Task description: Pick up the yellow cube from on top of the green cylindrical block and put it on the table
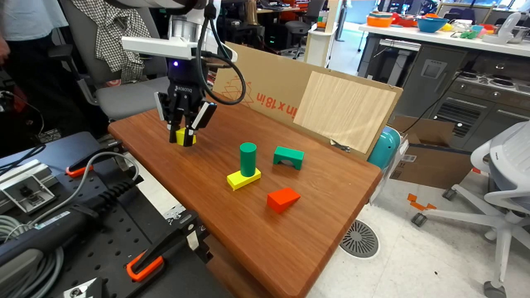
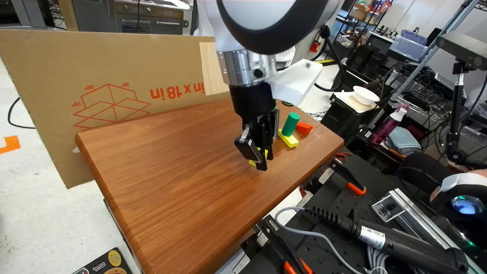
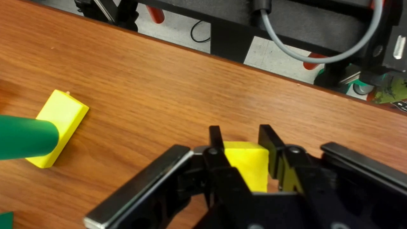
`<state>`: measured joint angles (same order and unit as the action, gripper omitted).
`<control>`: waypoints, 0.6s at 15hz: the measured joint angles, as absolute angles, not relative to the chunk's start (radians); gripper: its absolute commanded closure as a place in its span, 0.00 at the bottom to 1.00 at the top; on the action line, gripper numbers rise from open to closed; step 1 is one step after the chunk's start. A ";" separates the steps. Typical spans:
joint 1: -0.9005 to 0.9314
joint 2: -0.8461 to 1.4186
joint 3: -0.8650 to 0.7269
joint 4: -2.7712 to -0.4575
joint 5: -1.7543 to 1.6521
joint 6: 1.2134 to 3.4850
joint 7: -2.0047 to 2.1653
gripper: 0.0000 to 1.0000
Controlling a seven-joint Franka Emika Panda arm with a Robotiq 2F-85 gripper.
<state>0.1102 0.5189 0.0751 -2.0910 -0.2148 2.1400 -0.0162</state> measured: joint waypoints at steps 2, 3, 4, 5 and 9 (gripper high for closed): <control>0.112 0.543 0.070 -2.075 -0.221 2.140 -0.014 0.92; 0.113 0.552 0.067 -2.067 -0.225 2.140 -0.012 0.92; 0.113 0.560 0.065 -2.058 -0.227 2.140 -0.010 0.92; 0.113 0.567 0.062 -2.050 -0.228 2.140 -0.008 0.92; 0.113 0.587 0.057 -2.024 -0.228 2.140 -0.003 0.92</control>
<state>0.1127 0.5867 0.0566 -2.0245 -0.2281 2.1401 -0.0026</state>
